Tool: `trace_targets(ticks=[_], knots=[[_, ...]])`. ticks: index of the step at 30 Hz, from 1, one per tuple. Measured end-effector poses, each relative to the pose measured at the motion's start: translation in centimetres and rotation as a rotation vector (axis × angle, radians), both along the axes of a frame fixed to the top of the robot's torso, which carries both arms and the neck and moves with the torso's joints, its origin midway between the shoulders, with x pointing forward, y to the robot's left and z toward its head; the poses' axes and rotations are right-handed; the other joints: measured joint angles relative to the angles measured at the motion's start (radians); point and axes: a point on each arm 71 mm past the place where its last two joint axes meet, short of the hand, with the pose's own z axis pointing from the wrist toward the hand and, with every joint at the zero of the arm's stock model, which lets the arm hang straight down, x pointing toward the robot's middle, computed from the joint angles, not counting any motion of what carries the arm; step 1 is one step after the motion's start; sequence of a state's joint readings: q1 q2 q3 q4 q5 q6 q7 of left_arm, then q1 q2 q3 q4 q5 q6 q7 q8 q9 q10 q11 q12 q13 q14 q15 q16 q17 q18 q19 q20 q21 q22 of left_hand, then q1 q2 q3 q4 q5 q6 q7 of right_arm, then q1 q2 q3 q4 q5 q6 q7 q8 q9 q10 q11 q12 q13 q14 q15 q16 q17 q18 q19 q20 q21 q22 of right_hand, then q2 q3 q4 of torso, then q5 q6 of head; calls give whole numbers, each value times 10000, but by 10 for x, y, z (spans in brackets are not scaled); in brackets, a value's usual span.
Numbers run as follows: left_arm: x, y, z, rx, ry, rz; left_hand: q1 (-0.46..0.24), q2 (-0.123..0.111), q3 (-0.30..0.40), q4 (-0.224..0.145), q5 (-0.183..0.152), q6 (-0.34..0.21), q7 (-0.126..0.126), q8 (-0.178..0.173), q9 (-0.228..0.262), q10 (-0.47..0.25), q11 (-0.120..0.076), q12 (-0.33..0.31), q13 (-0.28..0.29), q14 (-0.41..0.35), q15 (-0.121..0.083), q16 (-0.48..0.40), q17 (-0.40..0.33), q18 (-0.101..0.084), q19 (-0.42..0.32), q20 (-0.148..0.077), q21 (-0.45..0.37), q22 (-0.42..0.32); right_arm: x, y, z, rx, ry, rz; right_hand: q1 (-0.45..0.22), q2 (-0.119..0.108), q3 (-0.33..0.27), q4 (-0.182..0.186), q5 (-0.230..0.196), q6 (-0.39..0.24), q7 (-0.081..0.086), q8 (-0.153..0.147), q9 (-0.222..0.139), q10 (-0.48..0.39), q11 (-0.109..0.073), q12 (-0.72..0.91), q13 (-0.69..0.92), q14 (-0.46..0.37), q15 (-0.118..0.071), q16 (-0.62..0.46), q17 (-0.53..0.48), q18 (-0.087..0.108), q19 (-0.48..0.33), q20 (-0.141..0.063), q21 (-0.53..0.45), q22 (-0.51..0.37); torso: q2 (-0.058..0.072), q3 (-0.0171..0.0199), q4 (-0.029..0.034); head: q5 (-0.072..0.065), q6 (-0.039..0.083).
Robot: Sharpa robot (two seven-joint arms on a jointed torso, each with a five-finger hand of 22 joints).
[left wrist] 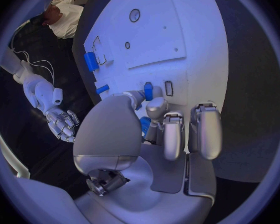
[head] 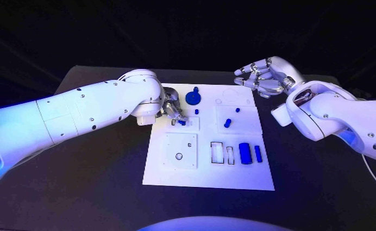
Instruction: Assemble the parts on the task board
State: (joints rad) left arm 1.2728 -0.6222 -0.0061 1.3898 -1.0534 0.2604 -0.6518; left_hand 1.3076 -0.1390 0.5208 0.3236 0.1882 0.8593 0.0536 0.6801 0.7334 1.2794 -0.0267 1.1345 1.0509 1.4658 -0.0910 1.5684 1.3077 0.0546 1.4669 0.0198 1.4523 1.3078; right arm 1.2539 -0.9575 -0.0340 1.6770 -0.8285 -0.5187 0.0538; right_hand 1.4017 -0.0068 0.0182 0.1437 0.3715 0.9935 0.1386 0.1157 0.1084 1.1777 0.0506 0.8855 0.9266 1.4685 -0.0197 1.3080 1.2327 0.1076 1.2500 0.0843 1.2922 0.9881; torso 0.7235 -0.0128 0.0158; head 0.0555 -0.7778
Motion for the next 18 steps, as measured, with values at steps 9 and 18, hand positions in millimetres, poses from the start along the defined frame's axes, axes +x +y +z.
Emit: trace_targets(ticks=[9,18], knots=[[0,-1,0,42,-27,-119,-40,39,2,-2,-10,2,3,17,6,36,34,84,59,0,0,0,-1,0,0,0,0,-1,0,0,0,13,0,-2,-41,41,28,27,0,0,0,0,0,0,0,0,-13,0,0,0,0,0,0,0,0,0,0,-1,6,11,-39],[1,-1,0,90,-38,-162,-48,36,3,-3,21,7,3,17,34,75,3,122,87,0,0,0,-2,0,0,0,0,-1,0,-1,0,20,-3,2,-41,41,28,28,0,0,-1,0,1,0,0,0,-13,0,0,0,0,0,0,0,0,0,-1,2,-2,10,-59]])
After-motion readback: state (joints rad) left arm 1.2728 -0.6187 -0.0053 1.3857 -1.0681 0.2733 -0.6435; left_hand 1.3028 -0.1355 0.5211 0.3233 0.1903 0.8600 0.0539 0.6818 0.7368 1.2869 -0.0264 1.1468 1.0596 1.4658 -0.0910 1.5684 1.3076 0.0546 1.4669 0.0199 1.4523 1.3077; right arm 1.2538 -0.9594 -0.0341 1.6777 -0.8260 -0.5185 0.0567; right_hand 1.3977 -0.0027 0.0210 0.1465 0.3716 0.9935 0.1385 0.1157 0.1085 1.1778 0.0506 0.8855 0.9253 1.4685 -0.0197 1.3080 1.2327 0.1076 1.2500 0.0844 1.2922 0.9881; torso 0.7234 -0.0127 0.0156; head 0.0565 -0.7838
